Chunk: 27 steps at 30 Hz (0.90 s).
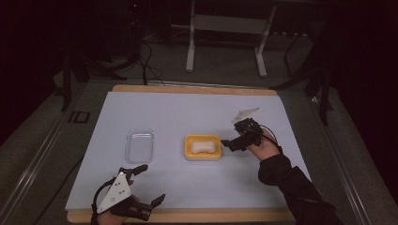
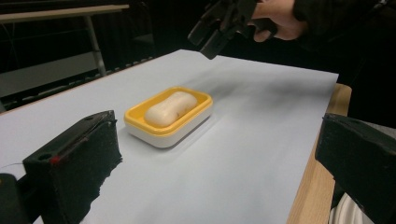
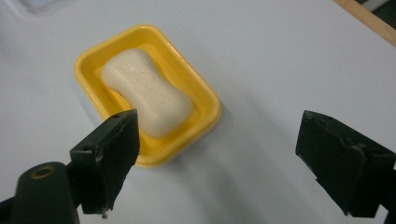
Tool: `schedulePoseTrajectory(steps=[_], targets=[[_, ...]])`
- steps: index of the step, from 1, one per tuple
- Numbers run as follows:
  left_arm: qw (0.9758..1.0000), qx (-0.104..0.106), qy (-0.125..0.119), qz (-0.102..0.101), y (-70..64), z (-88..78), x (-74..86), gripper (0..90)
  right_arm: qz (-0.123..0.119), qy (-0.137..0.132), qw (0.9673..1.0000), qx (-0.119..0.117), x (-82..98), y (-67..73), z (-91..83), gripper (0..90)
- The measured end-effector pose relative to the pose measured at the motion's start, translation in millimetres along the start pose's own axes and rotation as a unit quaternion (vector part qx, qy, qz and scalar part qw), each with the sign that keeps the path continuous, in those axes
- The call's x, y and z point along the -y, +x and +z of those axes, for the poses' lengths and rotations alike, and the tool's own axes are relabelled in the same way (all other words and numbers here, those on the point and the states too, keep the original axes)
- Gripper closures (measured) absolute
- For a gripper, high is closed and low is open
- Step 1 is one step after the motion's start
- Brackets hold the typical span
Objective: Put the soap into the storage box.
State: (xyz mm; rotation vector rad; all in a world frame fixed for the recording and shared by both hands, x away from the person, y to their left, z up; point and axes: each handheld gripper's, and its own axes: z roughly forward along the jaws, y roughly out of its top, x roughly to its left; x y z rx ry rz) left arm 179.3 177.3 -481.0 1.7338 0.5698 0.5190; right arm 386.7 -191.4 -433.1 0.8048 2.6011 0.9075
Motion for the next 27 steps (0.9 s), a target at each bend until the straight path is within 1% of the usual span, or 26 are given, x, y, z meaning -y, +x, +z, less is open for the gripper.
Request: schedulePoseTrajectory(steps=[2, 3, 4, 5, 7, 11, 15, 16, 17, 18, 19, 20, 24, 25, 27], targets=[[1.0, 0.0, 0.001, 0.0, 0.1, 0.1, 0.0, 0.1, 0.006, -0.008, 0.9999, 0.0, 5.3, 2.3, -2.1, 13.2], [1.0, 0.0, 0.001, 0.0, 0.1, 0.2, 0.0, 0.1, 0.009, -0.012, 0.9999, 0.008, 8.4, 4.0, -3.5, 13.2], [1.0, 0.0, 0.001, 0.0, 0.1, 0.2, 0.0, 0.1, 0.009, -0.012, 0.9999, 0.008, 8.4, 4.0, -3.5, 13.2], [1.0, 0.0, 0.001, 0.0, 0.0, 0.2, 0.0, 0.1, 0.007, -0.019, 0.9996, 0.022, 13.5, 6.1, -6.2, 13.2], [1.0, 0.0, 0.001, 0.0, 0.0, 0.1, 0.1, 0.1, 0.011, -0.02, 0.9996, 0.019, 18.0, 6.5, -8.3, 13.3], [1.0, 0.0, 0.001, 0.0, -0.2, -0.1, 0.1, 0.1, 0.023, -0.027, 0.9991, 0.021, 29.5, 8.4, -12.9, 13.4], [1.0, -0.001, 0.002, 0.001, -0.6, -0.1, 0.1, 0.1, 0.027, -0.042, 0.9975, 0.05, 43.9, 11.3, -18.1, 13.7], [1.0, -0.001, 0.002, 0.001, -0.6, -0.1, 0.1, 0.1, 0.027, -0.042, 0.9975, 0.05, 43.9, 11.3, -18.1, 13.7], [1.0, -0.001, 0.002, 0.001, -0.7, -0.1, 0.0, 0.1, 0.032, -0.05, 0.9967, 0.055, 49.4, 10.6, -20.7, 13.7], [1.0, 0.0, 0.001, 0.0, -0.6, -0.2, 0.0, 0.1, 0.032, -0.05, 0.9967, 0.055, 49.4, 10.6, -20.7, 13.7], [1.0, 0.0, 0.001, 0.0, -0.6, -0.2, 0.0, 0.1, 0.048, -0.055, 0.9958, 0.055, 55.8, 10.1, -24.1, 13.7], [1.0, 0.0, 0.001, 0.0, -0.6, -0.2, 0.0, 0.1, 0.051, -0.058, 0.9953, 0.058, 58.1, 10.6, -25.4, 13.7], [1.0, 0.0, 0.002, 0.001, -0.9, -0.2, 0.0, 0.1, 0.056, -0.059, 0.9951, 0.056, 64.1, 11.4, -27.9, 13.7], [1.0, 0.0, 0.002, 0.001, -1.0, -0.2, 0.0, 0.1, 0.065, -0.059, 0.9945, 0.057, 70.2, 12.3, -30.5, 13.7], [1.0, 0.0, 0.002, 0.001, -1.2, -0.3, 0.0, 0.1, 0.071, -0.062, 0.9936, 0.062, 75.1, 13.4, -32.8, 13.7]])
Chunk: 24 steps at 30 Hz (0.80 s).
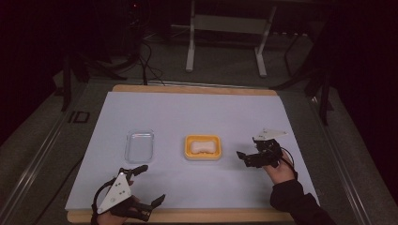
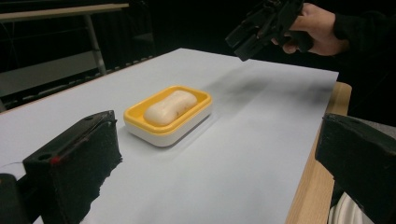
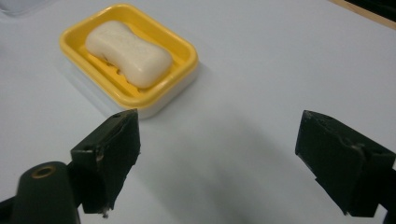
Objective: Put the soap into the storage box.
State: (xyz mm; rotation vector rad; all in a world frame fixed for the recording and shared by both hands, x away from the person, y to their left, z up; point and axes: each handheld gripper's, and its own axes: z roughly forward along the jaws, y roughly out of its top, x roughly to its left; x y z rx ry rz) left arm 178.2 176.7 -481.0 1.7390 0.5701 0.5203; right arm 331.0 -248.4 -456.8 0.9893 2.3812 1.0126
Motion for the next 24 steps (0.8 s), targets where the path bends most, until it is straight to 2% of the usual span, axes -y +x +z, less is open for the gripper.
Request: schedulePoseTrajectory(steps=[2, 4, 6, 10, 15, 21, 24], targets=[[1.0, 0.0, 0.0, 0.0, -0.1, 0.1, 0.0, 0.1, 0.005, -0.001, 1.0, -0.002, 4.2, 0.3, -3.1, 13.7], [1.0, 0.0, 0.001, 0.001, -0.1, 0.1, 0.0, 0.1, 0.005, -0.009, 0.9999, 0.007, 8.6, 1.0, -6.3, 13.7], [1.0, 0.0, 0.001, 0.001, -0.2, 0.2, 0.0, 0.1, 0.013, -0.009, 0.9999, 0.001, 12.1, 1.6, -7.9, 13.7], [1.0, 0.0, 0.001, 0.002, -0.3, 0.1, -0.2, 0.1, 0.005, -0.013, 0.9997, 0.019, 20.0, 5.4, -11.8, 13.7], [1.0, -0.001, 0.001, 0.002, -0.4, -0.5, -0.3, 0.1, 0.009, -0.027, 0.9988, 0.038, 26.4, 6.5, -17.7, 13.7], [1.0, -0.001, 0.002, 0.002, -0.9, -0.3, -0.4, 0.1, 0.028, -0.019, 0.9987, 0.037, 36.0, 4.9, -18.7, 13.7], [1.0, 0.0, 0.002, 0.003, -1.0, 0.0, -0.5, 0.1, 0.03, -0.014, 0.9987, 0.038, 37.8, 4.3, -17.5, 13.7]])
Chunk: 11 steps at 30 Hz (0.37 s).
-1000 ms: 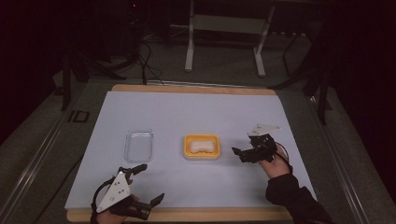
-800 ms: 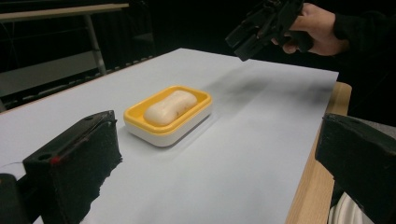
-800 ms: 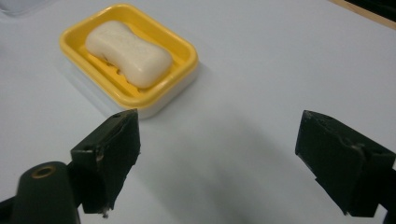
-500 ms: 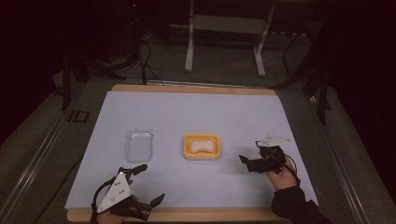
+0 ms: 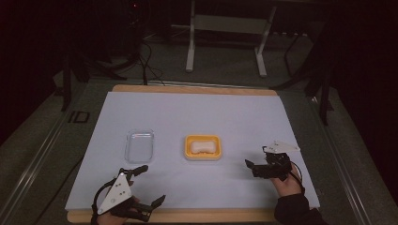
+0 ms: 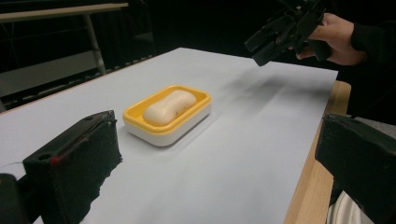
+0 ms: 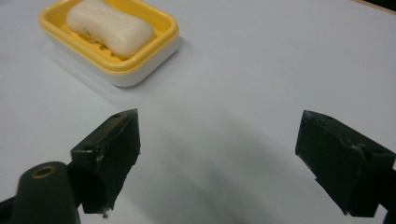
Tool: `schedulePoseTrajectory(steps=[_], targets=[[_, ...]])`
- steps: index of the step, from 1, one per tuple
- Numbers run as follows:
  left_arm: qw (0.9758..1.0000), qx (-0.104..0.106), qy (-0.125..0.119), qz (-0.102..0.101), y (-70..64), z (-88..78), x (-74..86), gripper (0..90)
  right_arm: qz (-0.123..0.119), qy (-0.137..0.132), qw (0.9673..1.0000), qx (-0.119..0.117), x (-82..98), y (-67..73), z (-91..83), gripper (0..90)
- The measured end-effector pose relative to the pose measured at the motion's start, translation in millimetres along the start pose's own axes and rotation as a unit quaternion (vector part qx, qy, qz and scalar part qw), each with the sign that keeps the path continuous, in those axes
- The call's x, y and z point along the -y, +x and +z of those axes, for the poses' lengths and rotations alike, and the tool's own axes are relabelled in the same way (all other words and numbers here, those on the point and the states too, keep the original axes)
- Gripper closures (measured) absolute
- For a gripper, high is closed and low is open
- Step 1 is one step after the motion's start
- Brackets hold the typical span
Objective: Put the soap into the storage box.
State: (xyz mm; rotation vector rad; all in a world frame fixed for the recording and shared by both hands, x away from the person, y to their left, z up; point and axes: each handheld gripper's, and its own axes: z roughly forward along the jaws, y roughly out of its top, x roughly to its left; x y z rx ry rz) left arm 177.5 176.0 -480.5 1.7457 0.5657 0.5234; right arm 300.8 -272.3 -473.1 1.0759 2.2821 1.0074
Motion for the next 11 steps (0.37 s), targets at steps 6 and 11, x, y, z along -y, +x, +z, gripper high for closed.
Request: schedulePoseTrajectory(steps=[6, 11], targets=[[1.0, -0.001, 0.001, 0.0, 0.0, 0.1, 0.0, 0.1, -0.004, -0.002, 1.0, 0.003, 0.1, 0.1, 1.5, 13.7], [1.0, -0.001, 0.001, 0.0, -0.6, 0.1, -0.3, 0.1, -0.003, -0.004, 1.0, 0.004, 0.2, -1.4, 1.1, 13.7]])
